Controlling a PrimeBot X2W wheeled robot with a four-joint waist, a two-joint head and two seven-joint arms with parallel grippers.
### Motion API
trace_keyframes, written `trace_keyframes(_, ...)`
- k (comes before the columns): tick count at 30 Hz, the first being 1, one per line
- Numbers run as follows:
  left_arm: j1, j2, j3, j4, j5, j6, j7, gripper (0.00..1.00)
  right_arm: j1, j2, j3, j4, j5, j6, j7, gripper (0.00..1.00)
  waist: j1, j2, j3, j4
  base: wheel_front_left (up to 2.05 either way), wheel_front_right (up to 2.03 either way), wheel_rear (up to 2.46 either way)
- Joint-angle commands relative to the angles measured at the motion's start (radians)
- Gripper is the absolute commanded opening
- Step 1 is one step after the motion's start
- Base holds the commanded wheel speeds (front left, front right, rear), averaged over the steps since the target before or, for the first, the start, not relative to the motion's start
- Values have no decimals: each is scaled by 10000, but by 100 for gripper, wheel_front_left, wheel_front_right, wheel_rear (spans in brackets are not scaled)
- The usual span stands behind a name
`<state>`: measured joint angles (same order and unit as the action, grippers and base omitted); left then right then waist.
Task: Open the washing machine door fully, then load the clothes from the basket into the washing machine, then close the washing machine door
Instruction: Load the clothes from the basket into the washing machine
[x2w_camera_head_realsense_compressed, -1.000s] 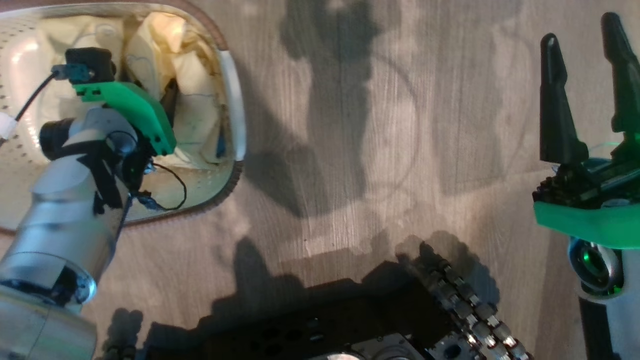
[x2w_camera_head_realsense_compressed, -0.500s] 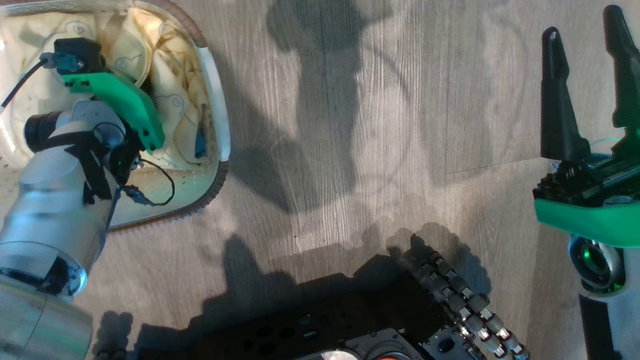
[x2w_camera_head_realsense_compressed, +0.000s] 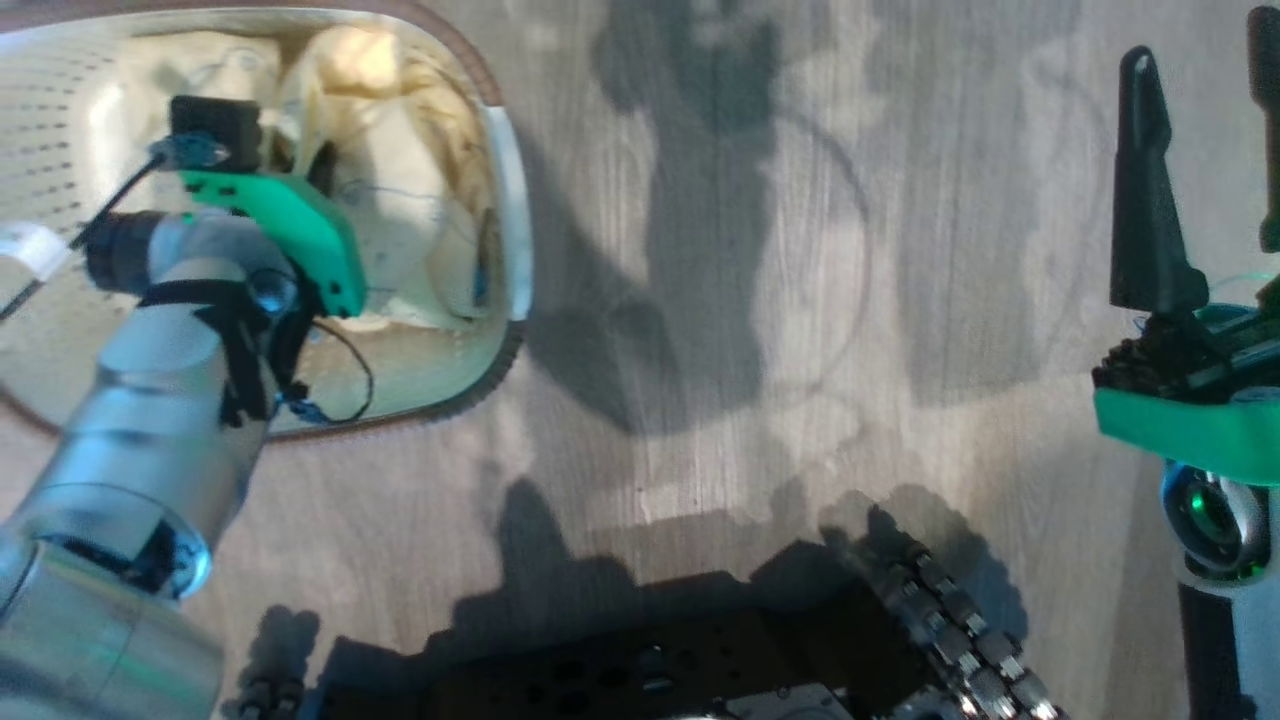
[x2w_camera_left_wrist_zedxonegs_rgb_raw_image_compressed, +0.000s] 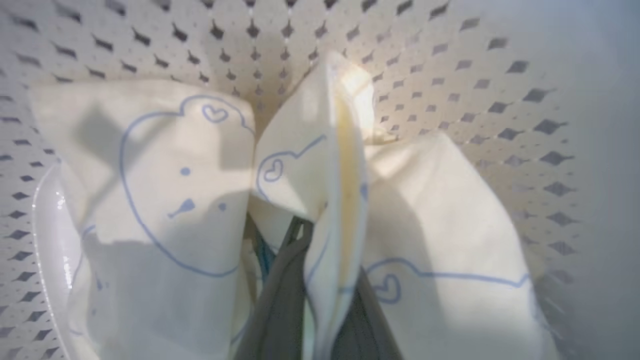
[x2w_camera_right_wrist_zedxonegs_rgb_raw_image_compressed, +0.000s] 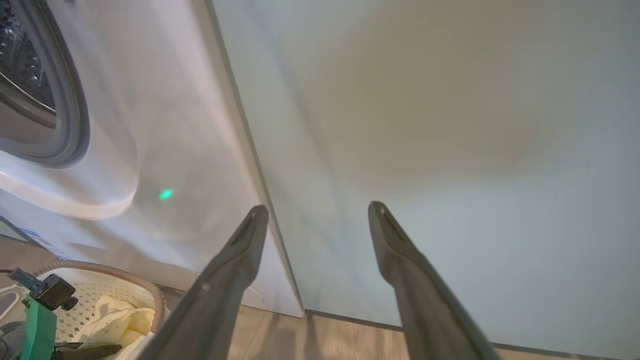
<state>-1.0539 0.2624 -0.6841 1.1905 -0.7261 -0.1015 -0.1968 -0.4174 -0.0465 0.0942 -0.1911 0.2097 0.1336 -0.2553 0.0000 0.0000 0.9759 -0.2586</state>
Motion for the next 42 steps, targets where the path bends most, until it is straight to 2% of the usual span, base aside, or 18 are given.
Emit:
trace_keyframes(1, 4, 200, 119, -88, 62, 60, -188, 0, 379, -37, 32, -248, -95, -29, -65, 100, 0, 0, -246, 273, 0, 0, 0)
trace_keyframes(9, 245, -87, 297, -945, 184, 184, -630, 0, 647, -37, -348, -121, -638, -29, -65, 100, 0, 0, -1161, 1055, 0, 0, 0)
trace_keyframes(13, 685, 43, 775, -2316, 472, 475, -644, 0, 802, -37, -568, 10, -825, -29, -65, 100, 0, 0, -1674, 1386, 0, 0, 0)
trace_keyframes(14, 1099, 138, 1096, -3073, 664, 652, -646, 0, 869, -37, -638, 96, -901, -29, -65, 100, 0, 0, -1951, 1507, 0, 0, 0)
trace_keyframes(20, 2444, 305, 1985, -5104, 1337, 1050, -647, 0, 1149, -37, -821, 417, -1094, -29, -65, 100, 0, 0, -2900, 1928, 0, 0, 0)
trace_keyframes(25, 3554, 403, 2613, -6420, 1859, 1295, -648, 0, 1374, -37, -936, 844, -1144, -29, -65, 100, 0, 0, -3724, 2163, 0, 0, 0)
trace_keyframes(42, 6735, 556, 3803, -8846, 2773, 1842, -649, 0, 2482, -41, -1113, 1732, -1086, -29, -65, 100, 0, 0, -6364, 2503, 0, 0, 0)
